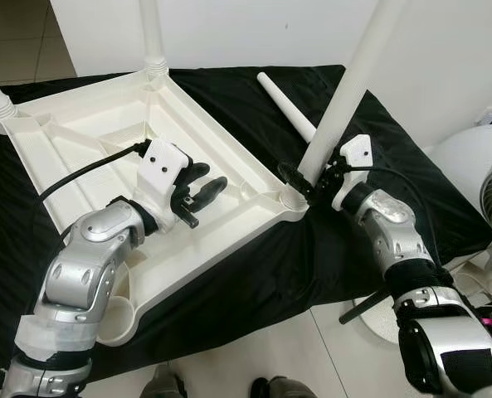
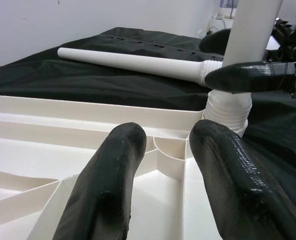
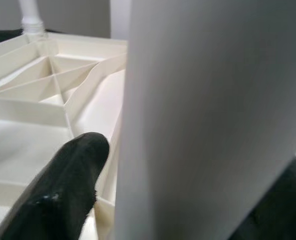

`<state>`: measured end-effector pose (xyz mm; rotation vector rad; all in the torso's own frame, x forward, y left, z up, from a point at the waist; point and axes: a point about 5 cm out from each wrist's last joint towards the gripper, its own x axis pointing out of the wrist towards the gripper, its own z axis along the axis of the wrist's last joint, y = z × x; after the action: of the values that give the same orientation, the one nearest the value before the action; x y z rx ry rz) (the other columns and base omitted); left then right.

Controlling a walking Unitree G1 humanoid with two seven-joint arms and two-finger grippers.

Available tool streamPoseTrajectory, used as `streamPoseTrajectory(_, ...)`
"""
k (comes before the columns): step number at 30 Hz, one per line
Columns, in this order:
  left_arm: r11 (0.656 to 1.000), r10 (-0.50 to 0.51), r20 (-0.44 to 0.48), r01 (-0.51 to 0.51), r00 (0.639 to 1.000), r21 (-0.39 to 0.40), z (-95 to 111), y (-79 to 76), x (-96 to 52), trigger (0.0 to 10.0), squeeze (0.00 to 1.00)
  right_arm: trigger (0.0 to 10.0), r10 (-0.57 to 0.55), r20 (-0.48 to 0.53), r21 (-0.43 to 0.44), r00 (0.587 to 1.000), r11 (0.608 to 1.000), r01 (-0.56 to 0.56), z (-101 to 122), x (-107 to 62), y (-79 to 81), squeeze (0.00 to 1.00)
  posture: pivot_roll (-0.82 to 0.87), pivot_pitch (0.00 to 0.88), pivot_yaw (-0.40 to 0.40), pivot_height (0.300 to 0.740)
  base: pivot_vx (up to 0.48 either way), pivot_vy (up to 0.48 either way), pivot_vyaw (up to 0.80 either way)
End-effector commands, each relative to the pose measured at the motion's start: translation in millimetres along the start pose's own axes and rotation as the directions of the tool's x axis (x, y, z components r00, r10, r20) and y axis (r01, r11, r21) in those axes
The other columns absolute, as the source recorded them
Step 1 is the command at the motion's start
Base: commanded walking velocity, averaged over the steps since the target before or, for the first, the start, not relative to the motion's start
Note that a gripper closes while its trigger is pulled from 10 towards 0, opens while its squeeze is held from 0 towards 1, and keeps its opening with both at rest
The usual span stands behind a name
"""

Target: Building children table

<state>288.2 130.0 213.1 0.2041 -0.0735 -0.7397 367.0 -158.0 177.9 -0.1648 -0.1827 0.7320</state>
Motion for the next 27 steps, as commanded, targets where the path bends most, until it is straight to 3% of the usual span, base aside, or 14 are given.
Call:
streamPoseTrajectory(1, 0.999, 0.044, 0.001, -0.044, 0.999, 0.005, 1, 3.2, 0.6, 10.0, 0.00, 0.9, 0.019, -0.019, -0.010, 1.000, 1.000, -0.019, -2, -2.1, -2.4, 0.00, -0.02, 0.083, -0.038, 0.740, 0.000, 0.000, 0.00)
streamPoseTrajectory(2, 0.999, 0.046, 0.000, -0.046, 0.999, 0.006, 1, 3.5, 0.2, 10.0, 0.00, 0.0, 0.022, -0.030, 0.000, 0.999, 1.000, -0.022, -4, -2.2, -2.5, 0.00, -0.02, 0.083, -0.039, 0.740, 0.000, 0.000, 0.00)
streamPoseTrajectory(11, 0.999, 0.050, 0.003, -0.050, 0.999, 0.007, 2, 3.5, 0.1, 10.0, 0.00, 0.0, 0.066, -0.098, 0.062, 0.993, 0.996, -0.060, -19, -4.1, 1.1, 0.00, -0.02, 0.084, -0.040, 0.740, 0.000, 0.000, 0.00)
streamPoseTrajectory(12, 0.999, 0.047, 0.005, -0.047, 0.999, 0.003, 2, 2.9, 0.3, 10.0, 0.00, 10.0, 0.056, -0.124, 0.083, 0.991, 0.995, -0.046, -23, -2.0, 4.3, 0.00, -0.02, 0.085, -0.038, 0.740, 0.000, 0.000, 0.00)
streamPoseTrajectory(24, 0.999, 0.039, 0.002, -0.039, 0.999, 0.001, 2, 2.2, -0.6, 10.0, 0.00, 10.0, 0.015, -0.159, 0.120, 0.987, 0.993, 0.004, -32, 4.4, 12.5, 0.00, -0.02, 0.094, -0.037, 0.740, 0.000, 0.000, 0.00)
streamPoseTrajectory(27, 0.999, 0.041, -0.001, -0.041, 0.999, 0.001, 2, 2.1, -1.7, 10.0, 0.00, 10.0, -0.048, -0.170, 0.121, 0.984, 0.990, 0.069, -34, 7.2, 14.1, 0.00, -0.02, 0.096, -0.042, 0.740, 0.000, 0.000, 0.00)
